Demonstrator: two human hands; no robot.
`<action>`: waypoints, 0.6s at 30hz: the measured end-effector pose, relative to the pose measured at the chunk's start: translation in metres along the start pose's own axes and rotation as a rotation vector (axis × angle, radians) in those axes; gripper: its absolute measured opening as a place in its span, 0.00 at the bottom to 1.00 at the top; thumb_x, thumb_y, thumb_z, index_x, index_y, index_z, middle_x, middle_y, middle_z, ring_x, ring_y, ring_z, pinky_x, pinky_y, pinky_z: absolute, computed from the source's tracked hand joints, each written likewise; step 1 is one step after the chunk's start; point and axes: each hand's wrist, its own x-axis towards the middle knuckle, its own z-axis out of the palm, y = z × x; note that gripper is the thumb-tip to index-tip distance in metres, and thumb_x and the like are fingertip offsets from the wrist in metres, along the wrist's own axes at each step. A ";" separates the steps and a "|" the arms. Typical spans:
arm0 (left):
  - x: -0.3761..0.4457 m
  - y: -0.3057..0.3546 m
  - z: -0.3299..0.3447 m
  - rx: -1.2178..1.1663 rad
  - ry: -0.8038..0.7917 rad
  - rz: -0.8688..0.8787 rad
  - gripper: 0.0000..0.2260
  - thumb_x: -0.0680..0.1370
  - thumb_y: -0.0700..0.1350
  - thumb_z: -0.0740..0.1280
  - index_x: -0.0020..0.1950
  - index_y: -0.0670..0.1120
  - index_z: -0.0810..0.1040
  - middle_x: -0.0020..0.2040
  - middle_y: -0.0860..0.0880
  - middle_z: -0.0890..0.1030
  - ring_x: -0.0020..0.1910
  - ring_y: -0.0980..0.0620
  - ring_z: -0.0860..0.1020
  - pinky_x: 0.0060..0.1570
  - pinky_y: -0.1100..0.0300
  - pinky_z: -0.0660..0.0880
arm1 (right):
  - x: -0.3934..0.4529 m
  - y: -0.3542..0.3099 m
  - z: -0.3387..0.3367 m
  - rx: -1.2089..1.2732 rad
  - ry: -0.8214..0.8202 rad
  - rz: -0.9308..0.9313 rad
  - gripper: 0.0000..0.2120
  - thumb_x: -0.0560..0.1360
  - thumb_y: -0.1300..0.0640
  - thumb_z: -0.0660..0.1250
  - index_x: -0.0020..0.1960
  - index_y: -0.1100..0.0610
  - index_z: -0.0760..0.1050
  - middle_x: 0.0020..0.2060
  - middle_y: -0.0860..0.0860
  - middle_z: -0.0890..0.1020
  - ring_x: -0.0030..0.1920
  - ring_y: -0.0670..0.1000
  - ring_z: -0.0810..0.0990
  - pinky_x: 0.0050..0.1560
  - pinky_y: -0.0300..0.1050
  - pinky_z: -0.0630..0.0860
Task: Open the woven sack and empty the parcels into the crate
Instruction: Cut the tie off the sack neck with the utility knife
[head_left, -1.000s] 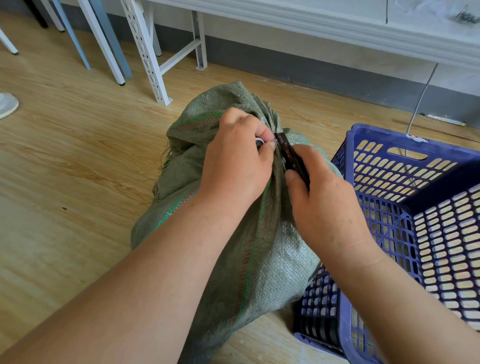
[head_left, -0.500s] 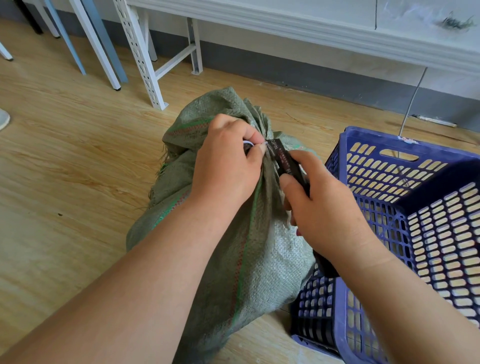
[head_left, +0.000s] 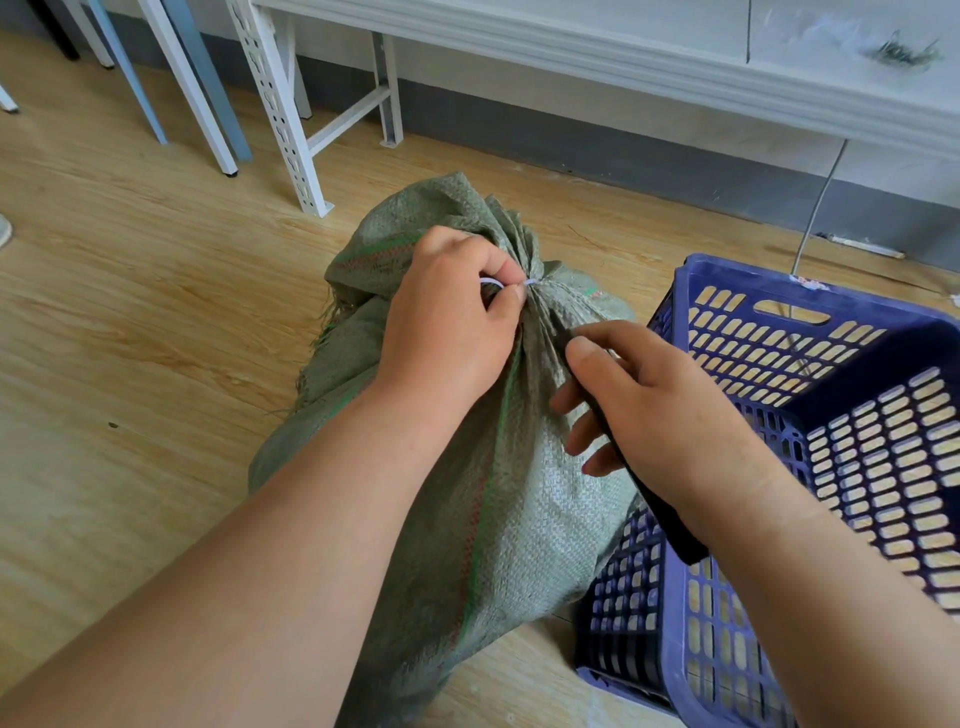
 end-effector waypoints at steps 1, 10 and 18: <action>0.000 0.000 0.000 0.000 0.001 0.002 0.02 0.76 0.45 0.69 0.45 0.51 0.80 0.53 0.56 0.70 0.49 0.53 0.77 0.53 0.57 0.74 | 0.000 -0.001 0.000 0.002 -0.007 0.007 0.07 0.80 0.54 0.61 0.55 0.52 0.76 0.36 0.53 0.83 0.27 0.50 0.78 0.26 0.43 0.78; 0.000 0.001 -0.002 0.006 -0.002 0.001 0.02 0.76 0.45 0.69 0.44 0.53 0.79 0.53 0.56 0.70 0.48 0.53 0.77 0.53 0.56 0.74 | 0.005 -0.001 0.005 0.047 -0.056 0.054 0.10 0.82 0.54 0.58 0.54 0.55 0.77 0.35 0.54 0.82 0.25 0.50 0.76 0.25 0.44 0.76; -0.001 0.001 -0.002 0.016 -0.001 0.008 0.01 0.76 0.46 0.69 0.45 0.52 0.79 0.52 0.56 0.70 0.49 0.55 0.75 0.52 0.61 0.71 | 0.007 0.001 0.001 0.035 -0.106 0.091 0.11 0.82 0.53 0.58 0.48 0.56 0.76 0.35 0.55 0.83 0.24 0.50 0.76 0.23 0.42 0.74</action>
